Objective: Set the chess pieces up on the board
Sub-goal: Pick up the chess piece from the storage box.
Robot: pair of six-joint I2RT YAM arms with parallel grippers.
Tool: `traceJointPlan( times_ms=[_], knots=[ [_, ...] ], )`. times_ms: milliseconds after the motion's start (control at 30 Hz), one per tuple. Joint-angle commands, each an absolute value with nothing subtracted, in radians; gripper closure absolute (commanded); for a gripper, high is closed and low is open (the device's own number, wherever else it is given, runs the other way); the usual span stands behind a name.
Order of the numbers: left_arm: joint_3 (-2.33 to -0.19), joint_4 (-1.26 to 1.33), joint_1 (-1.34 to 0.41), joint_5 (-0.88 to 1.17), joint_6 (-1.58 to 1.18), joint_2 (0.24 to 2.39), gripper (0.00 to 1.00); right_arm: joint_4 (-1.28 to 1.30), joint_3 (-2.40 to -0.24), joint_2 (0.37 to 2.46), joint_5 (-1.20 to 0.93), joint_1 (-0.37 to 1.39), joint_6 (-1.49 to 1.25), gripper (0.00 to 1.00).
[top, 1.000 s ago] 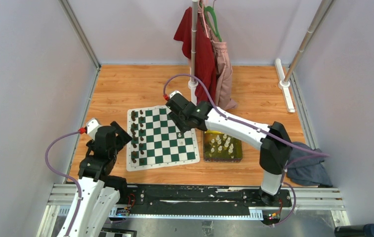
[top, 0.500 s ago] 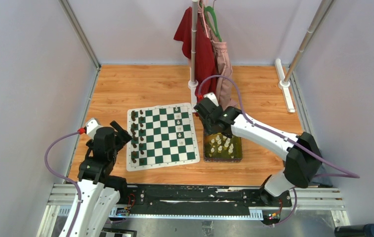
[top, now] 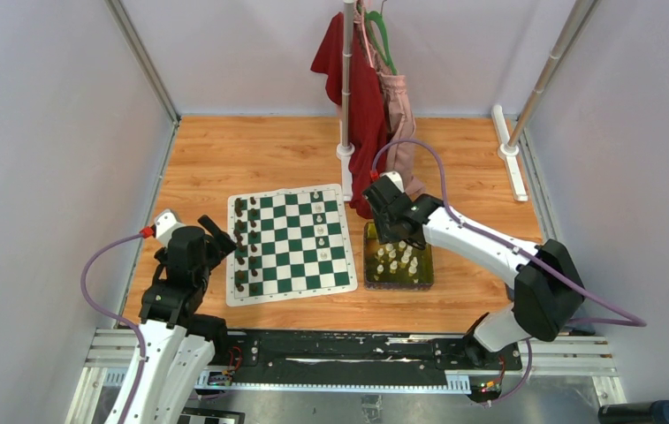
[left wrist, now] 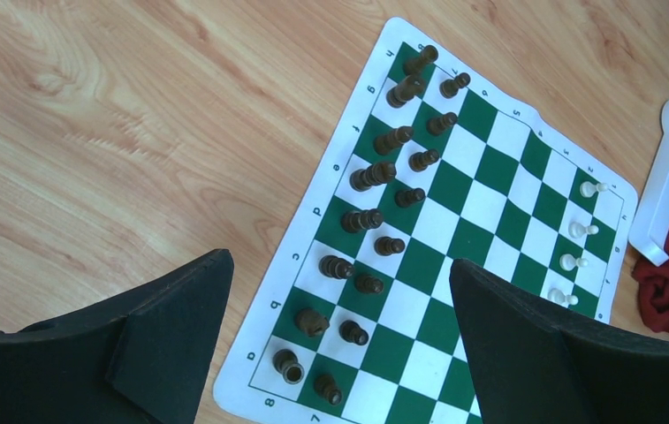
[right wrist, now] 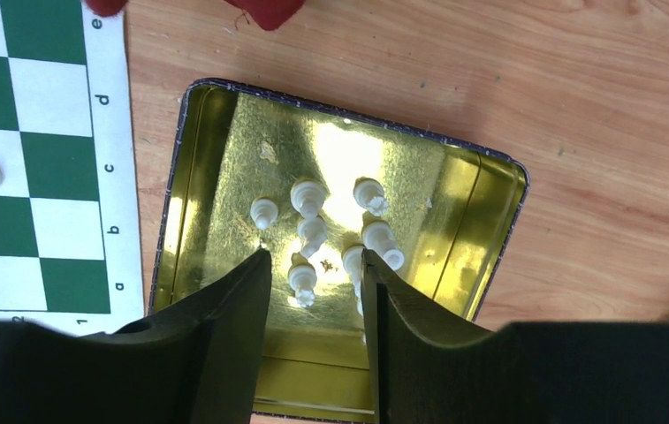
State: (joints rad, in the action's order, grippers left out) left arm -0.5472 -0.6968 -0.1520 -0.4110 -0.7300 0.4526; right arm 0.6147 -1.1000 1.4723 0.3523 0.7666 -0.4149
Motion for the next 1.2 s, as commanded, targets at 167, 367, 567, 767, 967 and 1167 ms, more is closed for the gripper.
traceJointPlan(
  times_ms=[167, 367, 567, 767, 967, 1167],
  knots=[
    [-0.538, -0.681, -0.147, -0.415, -0.715, 0.45, 0.0, 0.535, -1.052, 1.513, 0.272, 0.719, -0.413, 0.63],
    [-0.536, -0.682, -0.147, -0.42, -0.717, 0.449, 0.0, 0.515, -1.049, 1.542, 0.252, 0.705, -0.408, 0.65],
    [-0.535, -0.681, -0.147, -0.425, -0.716, 0.447, 0.0, 0.489, -1.032, 1.565, 0.231, 0.691, -0.403, 0.66],
    [-0.535, -0.681, -0.147, -0.429, -0.716, 0.448, 0.0, 0.47, -1.018, 1.579, 0.219, 0.677, -0.406, 0.69],
    [-0.535, -0.681, -0.147, -0.431, -0.716, 0.452, 0.0, 0.455, -1.007, 1.589, 0.203, 0.667, -0.406, 0.7],
    [-0.535, -0.68, -0.147, -0.433, -0.716, 0.457, 0.0, 0.446, -0.999, 1.6, 0.197, 0.665, -0.41, 0.71]
  ],
)
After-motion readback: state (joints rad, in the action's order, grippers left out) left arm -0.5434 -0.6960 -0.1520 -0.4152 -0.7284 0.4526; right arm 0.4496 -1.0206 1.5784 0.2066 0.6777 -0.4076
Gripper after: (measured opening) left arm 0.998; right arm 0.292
